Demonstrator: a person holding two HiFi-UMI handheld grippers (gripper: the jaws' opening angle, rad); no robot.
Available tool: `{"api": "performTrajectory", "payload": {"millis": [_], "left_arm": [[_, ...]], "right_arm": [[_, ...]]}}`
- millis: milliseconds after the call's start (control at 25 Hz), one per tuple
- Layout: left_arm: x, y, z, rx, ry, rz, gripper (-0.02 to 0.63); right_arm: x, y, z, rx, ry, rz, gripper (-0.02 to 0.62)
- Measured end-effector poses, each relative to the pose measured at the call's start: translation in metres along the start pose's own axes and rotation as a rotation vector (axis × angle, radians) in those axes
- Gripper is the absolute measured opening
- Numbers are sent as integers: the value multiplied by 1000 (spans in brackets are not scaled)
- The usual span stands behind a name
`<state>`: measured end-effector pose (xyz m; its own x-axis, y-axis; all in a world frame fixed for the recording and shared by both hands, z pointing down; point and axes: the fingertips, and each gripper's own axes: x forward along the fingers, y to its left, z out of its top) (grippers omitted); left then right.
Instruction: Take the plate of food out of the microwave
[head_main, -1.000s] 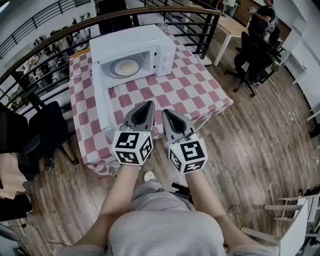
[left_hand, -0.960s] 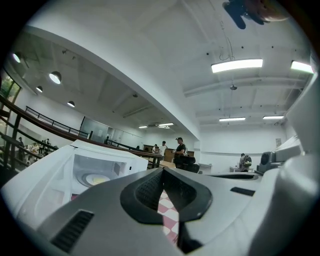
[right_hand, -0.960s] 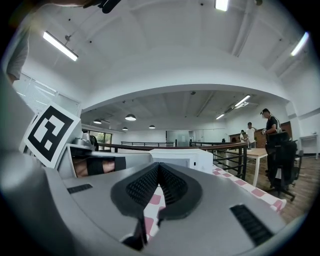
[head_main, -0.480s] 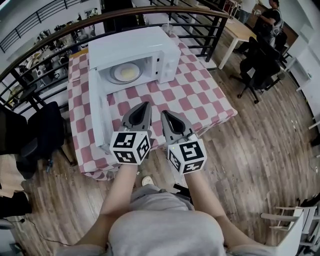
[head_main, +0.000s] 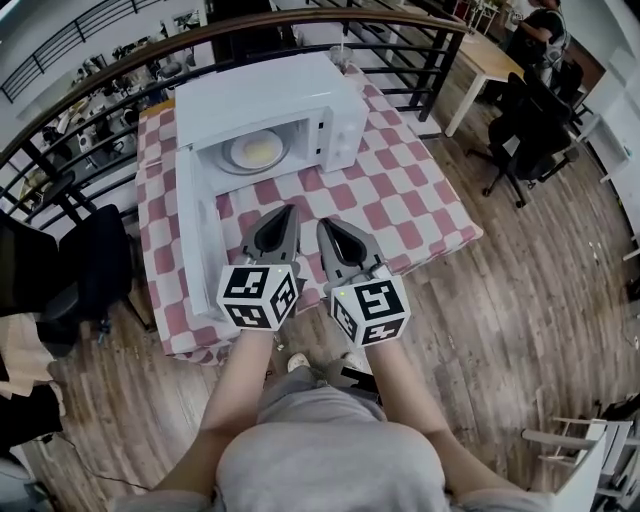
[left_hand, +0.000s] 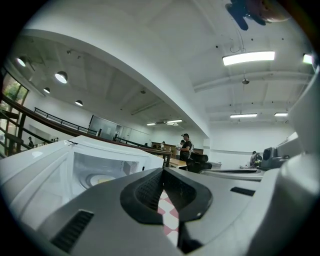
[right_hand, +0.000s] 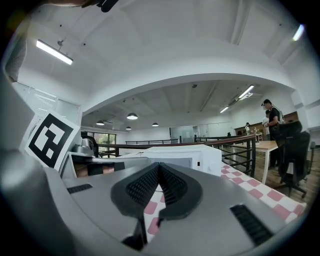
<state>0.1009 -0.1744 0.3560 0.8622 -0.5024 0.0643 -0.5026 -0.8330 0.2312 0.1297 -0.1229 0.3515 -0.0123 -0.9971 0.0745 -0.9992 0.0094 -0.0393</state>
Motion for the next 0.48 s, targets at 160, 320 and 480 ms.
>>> {"api": "performTrajectory", "payload": {"millis": [160, 320, 480], "left_arm": [[7, 5, -1, 38, 6, 14, 3], [18, 6, 0, 67, -10, 15, 3], [31, 9, 0, 70, -20, 39, 3]], "right_arm": [[12, -6, 0, 7, 2, 14, 25], [22, -14, -1, 13, 4, 40, 25], [36, -24, 0, 10, 3, 72, 25]]}}
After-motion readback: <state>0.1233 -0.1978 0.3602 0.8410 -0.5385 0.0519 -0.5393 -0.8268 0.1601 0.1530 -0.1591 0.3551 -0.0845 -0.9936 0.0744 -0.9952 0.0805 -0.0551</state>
